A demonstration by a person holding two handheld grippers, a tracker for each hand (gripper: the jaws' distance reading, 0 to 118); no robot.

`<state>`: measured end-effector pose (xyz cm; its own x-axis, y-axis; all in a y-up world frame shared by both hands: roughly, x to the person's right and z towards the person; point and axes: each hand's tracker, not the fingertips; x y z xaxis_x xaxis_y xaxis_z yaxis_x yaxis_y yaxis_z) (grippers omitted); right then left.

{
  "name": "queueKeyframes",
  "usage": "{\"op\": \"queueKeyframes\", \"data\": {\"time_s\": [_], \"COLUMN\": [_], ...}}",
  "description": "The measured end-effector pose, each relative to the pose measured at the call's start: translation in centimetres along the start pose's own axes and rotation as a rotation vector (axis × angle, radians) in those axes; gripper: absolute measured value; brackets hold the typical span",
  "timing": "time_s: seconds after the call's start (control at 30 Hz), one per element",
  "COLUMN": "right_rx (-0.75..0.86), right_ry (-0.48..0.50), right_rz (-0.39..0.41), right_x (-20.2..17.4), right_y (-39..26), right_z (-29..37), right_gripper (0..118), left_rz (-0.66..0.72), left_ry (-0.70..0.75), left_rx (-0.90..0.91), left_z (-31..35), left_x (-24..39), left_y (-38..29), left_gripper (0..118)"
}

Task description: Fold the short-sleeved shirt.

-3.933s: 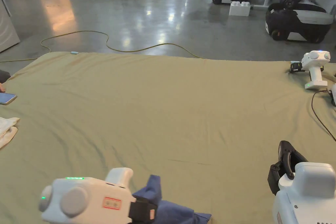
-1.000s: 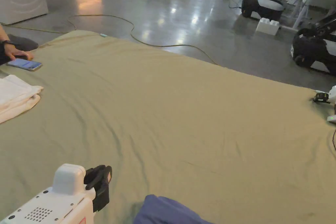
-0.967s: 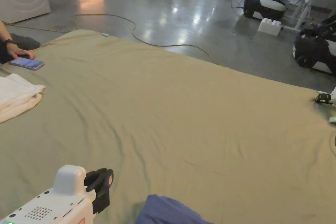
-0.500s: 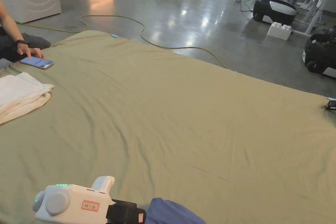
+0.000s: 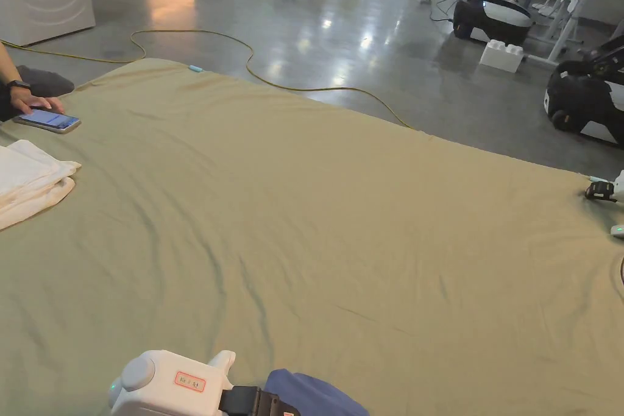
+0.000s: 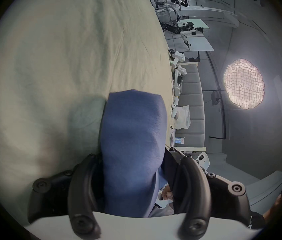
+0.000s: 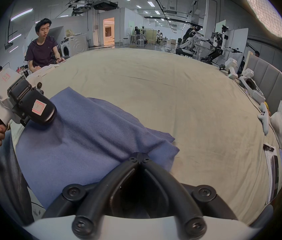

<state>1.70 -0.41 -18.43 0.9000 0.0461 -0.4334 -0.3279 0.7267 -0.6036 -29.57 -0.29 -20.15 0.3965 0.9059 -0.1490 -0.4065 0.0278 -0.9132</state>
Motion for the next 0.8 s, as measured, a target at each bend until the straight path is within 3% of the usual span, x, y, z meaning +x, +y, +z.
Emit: {"op": "queueKeyframes", "data": {"time_s": [0.07,0.13,0.2,0.43,0.63,0.8], "right_rx": [0.001,0.001,0.002,0.038,0.114,0.209], "right_ry": [0.001,0.002,0.007,0.016,-0.05,-0.083], "right_rz": [-0.003,-0.008,-0.017,-0.003,0.03,-0.032], "right_x": [0.0,0.1,0.1,0.2,0.8,4.5], "right_y": [0.0,0.0,0.0,-0.2,1.7,6.2], "right_z": [0.0,0.1,0.2,0.5,1.9,3.6], "right_gripper": [0,0,0,0,0,0], "left_rz": [-0.001,-0.047,-0.033,-0.025,-0.016,-0.029], "left_ry": [-0.003,0.055,0.051,-0.028,-0.042,0.028], "left_rx": [-0.002,-0.005,-0.005,0.091,0.142,0.208], "left_z": [-0.1,-0.1,-0.2,1.4,5.5,12.3], "left_x": [0.2,0.1,-0.2,-0.6,0.0,0.4], "left_y": [-0.4,0.0,-0.4,-0.9,-1.0,1.3], "left_gripper": [62,35,29,23,23,23]}}
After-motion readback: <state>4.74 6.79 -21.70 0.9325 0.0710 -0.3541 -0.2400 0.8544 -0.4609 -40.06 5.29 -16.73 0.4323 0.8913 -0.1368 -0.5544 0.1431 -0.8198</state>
